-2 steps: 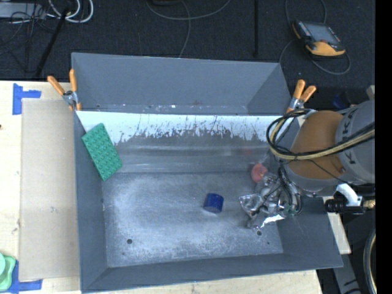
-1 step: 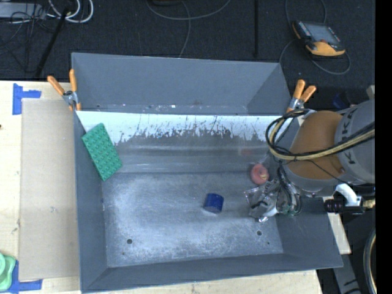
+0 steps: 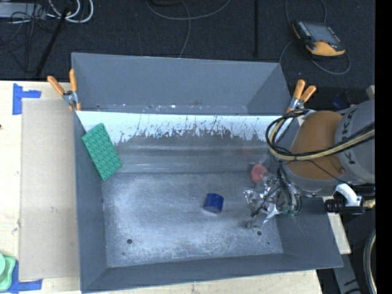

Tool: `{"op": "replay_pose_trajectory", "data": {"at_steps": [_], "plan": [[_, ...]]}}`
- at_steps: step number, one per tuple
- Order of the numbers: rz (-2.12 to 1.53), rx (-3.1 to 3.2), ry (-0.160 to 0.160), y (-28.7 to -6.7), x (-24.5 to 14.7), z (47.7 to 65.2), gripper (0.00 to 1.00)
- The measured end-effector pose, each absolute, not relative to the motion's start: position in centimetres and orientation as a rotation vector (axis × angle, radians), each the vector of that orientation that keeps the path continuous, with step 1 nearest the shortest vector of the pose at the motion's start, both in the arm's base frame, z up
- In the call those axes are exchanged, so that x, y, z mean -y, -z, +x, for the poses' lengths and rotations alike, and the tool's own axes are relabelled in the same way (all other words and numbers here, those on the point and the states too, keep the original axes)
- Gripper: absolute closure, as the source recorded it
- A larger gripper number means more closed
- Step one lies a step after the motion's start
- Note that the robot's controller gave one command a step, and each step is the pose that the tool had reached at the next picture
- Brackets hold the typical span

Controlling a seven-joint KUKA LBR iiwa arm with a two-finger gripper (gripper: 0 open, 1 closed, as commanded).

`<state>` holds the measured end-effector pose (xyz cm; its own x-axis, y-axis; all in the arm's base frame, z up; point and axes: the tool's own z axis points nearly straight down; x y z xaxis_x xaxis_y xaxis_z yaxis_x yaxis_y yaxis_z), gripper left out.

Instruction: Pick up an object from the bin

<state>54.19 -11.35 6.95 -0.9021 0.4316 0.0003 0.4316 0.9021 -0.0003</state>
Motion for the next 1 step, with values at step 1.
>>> {"op": "replay_pose_trajectory", "data": {"at_steps": [1], "plan": [[-0.693,3.065,-0.001,-6.97,11.33,54.21,1.00]]}}
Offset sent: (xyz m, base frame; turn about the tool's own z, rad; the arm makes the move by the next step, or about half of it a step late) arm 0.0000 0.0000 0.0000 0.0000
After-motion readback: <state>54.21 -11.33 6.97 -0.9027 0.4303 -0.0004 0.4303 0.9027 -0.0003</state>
